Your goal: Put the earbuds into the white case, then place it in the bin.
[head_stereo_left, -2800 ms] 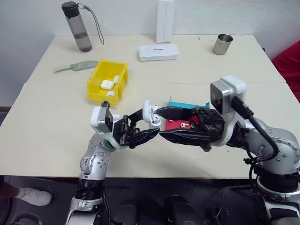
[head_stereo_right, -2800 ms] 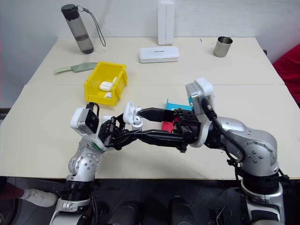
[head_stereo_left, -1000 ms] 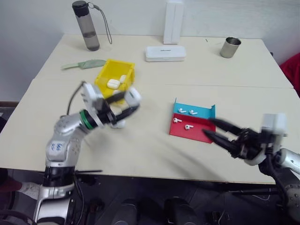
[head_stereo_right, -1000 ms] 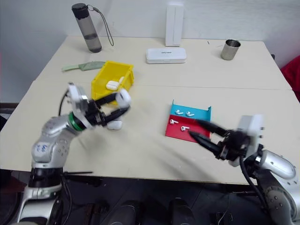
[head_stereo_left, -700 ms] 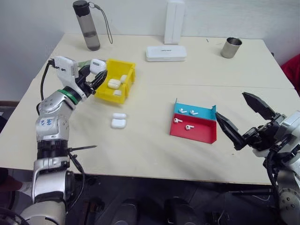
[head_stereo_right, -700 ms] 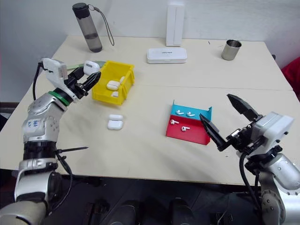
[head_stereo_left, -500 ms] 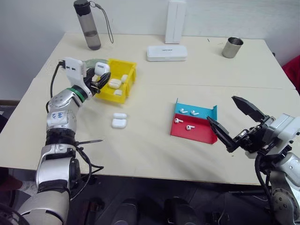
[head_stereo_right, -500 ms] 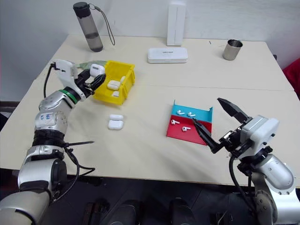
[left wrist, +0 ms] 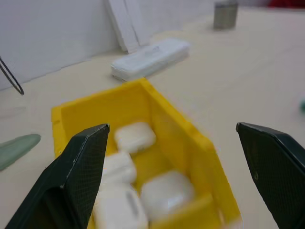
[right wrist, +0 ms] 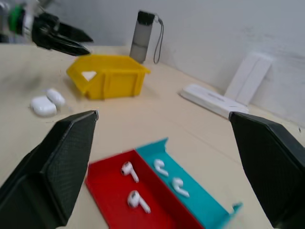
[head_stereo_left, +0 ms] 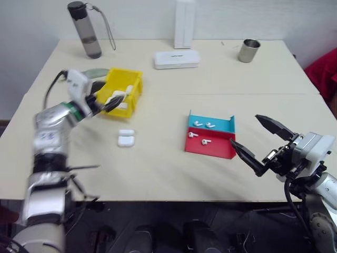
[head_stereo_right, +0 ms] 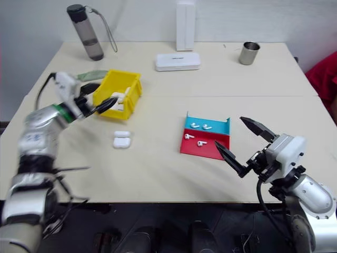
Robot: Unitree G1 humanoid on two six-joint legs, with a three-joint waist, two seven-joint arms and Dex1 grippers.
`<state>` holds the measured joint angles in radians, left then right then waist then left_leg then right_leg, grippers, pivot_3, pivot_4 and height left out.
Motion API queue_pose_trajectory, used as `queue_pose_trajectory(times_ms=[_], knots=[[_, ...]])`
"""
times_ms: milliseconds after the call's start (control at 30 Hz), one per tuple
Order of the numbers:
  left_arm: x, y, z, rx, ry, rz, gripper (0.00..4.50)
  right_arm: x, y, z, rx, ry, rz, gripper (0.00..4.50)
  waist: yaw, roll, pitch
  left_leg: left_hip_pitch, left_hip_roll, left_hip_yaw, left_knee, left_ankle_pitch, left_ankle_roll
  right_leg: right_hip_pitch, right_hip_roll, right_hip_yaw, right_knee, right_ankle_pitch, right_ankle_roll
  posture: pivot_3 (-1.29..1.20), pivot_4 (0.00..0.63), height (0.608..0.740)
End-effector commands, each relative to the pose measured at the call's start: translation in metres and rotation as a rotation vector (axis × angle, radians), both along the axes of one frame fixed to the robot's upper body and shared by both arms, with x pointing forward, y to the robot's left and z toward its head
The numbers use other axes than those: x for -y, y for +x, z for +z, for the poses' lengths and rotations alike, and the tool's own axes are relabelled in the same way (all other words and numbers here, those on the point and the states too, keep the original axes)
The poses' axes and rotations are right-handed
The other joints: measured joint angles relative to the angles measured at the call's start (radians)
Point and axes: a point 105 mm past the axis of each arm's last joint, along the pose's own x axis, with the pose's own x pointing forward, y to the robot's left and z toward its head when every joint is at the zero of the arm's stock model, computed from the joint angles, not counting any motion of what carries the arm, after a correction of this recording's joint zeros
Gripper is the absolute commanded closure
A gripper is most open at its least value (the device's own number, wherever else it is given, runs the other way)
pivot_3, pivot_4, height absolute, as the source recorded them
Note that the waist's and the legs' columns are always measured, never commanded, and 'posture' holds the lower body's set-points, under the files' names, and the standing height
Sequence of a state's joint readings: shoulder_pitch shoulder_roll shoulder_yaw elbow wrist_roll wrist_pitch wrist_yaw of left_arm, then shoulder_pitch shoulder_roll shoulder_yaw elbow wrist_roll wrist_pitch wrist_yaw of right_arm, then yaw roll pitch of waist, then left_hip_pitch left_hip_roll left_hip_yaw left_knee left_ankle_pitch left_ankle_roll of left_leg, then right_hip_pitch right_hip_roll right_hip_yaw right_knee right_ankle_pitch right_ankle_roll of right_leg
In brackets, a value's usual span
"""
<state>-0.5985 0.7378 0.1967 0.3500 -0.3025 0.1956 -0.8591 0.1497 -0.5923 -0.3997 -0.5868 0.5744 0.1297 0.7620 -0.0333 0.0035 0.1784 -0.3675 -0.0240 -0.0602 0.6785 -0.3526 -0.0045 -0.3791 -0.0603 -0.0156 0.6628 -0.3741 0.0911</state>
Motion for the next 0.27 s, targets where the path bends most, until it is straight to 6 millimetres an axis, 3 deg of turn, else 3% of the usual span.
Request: queue_pose_trajectory(times_ms=[33,200,267], knots=[[0.002,-0.053,0.017,0.074,0.006,-0.155,0.03,0.014,-0.008,-0.003,-0.024,-0.088,0.065,0.0,0.005,0.0,0.0,0.0,0.0,0.0,0.0,0.0,0.0,0.0,0.0,0.001,0.0,0.0,0.0,0.0,0.15,0.74],[-0.018,-0.121,-0.024,-0.081,0.158,-0.13,0.03,0.042,-0.016,-0.03,-0.147,-0.263,0.142,0.0,0.019,0.0,0.0,0.0,0.0,-0.001,0.003,-0.001,0.001,0.004,-0.001,0.002,-0.007,0.0,0.0,0.0,0.15,0.74],[-0.023,-0.135,-0.03,-0.098,0.183,-0.107,0.03,0.053,-0.017,-0.035,-0.165,-0.303,0.152,0.0,0.027,0.0,0.0,0.002,0.0,-0.001,0.003,-0.001,0.002,0.006,-0.001,0.003,-0.009,0.0,0.0,0.0,0.15,0.74]])
